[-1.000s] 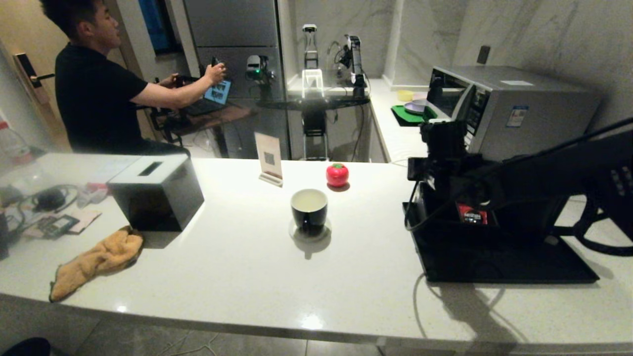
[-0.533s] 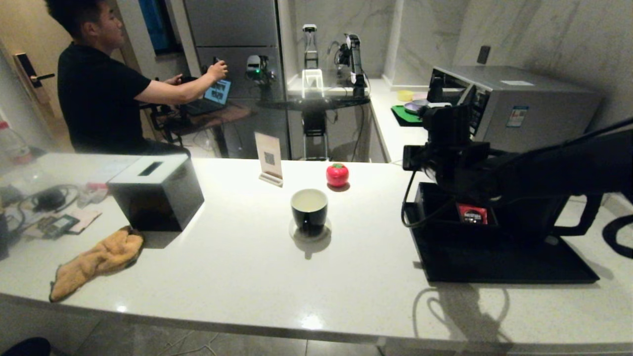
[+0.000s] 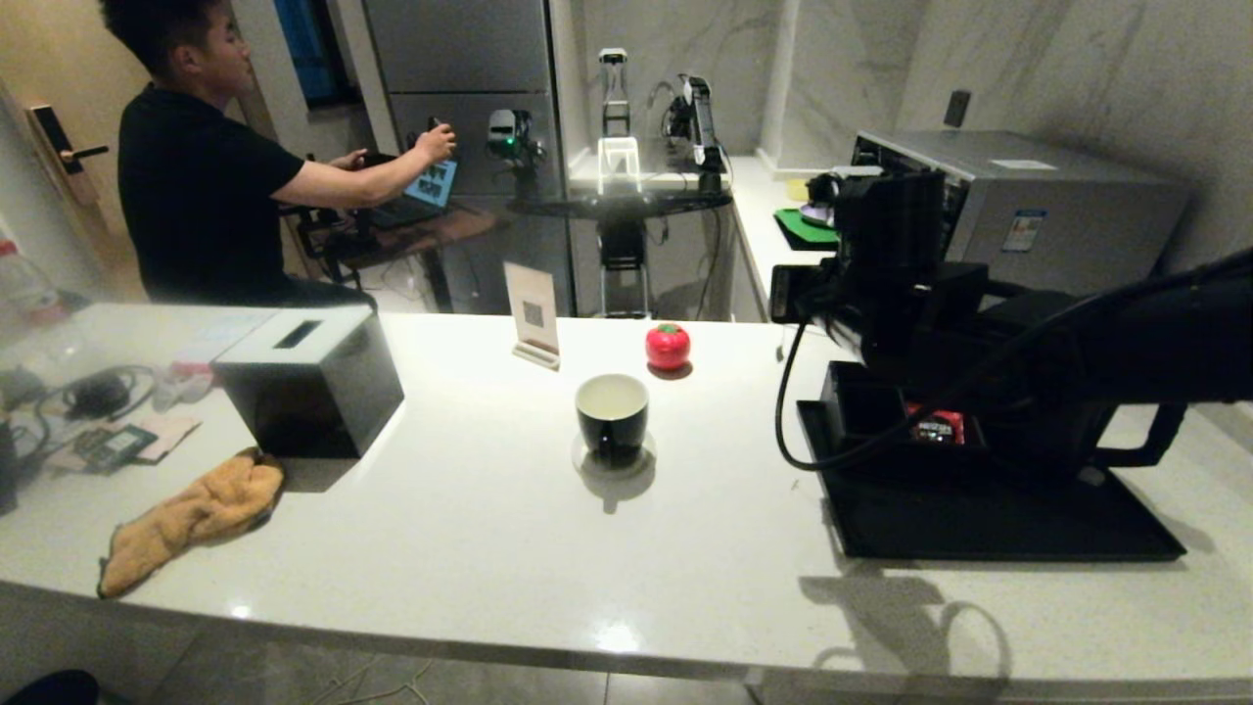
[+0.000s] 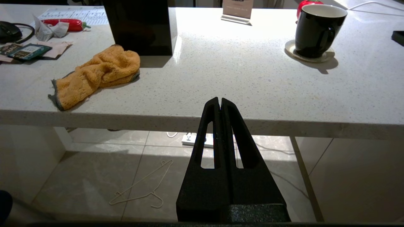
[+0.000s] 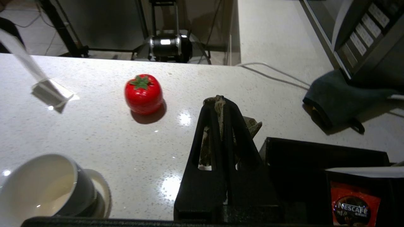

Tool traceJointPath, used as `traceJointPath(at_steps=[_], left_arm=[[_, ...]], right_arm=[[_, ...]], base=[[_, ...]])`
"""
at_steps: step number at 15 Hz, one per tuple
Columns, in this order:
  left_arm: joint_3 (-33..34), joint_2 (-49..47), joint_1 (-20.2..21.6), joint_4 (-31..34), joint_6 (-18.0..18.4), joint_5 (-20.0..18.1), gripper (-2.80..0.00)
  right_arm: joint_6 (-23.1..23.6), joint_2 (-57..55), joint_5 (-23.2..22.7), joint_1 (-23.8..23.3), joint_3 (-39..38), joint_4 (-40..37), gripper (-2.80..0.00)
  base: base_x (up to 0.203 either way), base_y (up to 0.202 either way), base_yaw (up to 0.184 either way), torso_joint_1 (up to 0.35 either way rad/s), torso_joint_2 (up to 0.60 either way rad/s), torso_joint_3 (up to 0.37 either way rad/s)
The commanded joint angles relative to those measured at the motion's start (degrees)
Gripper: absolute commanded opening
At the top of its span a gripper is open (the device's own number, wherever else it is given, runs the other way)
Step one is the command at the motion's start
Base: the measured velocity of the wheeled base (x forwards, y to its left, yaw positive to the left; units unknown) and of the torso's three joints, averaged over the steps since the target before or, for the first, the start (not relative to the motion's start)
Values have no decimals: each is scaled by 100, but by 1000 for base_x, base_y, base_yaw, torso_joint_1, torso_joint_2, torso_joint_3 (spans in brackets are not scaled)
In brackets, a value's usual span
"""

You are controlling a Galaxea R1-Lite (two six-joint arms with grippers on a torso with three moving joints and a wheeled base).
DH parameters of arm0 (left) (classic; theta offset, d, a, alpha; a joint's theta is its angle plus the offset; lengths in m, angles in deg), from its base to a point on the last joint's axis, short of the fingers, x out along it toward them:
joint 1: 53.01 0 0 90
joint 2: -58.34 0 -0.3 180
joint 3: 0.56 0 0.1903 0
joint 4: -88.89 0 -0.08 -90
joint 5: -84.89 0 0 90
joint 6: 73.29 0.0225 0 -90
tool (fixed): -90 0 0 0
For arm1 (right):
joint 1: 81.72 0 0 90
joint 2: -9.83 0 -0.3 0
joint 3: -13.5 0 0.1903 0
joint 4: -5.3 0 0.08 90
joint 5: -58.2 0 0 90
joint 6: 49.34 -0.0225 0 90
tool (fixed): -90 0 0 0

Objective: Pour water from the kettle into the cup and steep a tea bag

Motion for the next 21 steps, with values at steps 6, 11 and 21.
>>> traceJointPath(at_steps=[6,11,21], left_arm=[[0,-9,0,0,-2,-2,-280],[0,0,0,0,-2,-2,-280],[0,-8,0,-9,-2,-3,-280]], right_arm=[[541,304,-26,533,17,648,-280],[527,468,-35,825,5,662,-280],[550,583,-26,1873,32,671,-280]], base=[[0,0,0,0,0,0],[0,0,0,0,0,0],[0,0,0,0,0,0]])
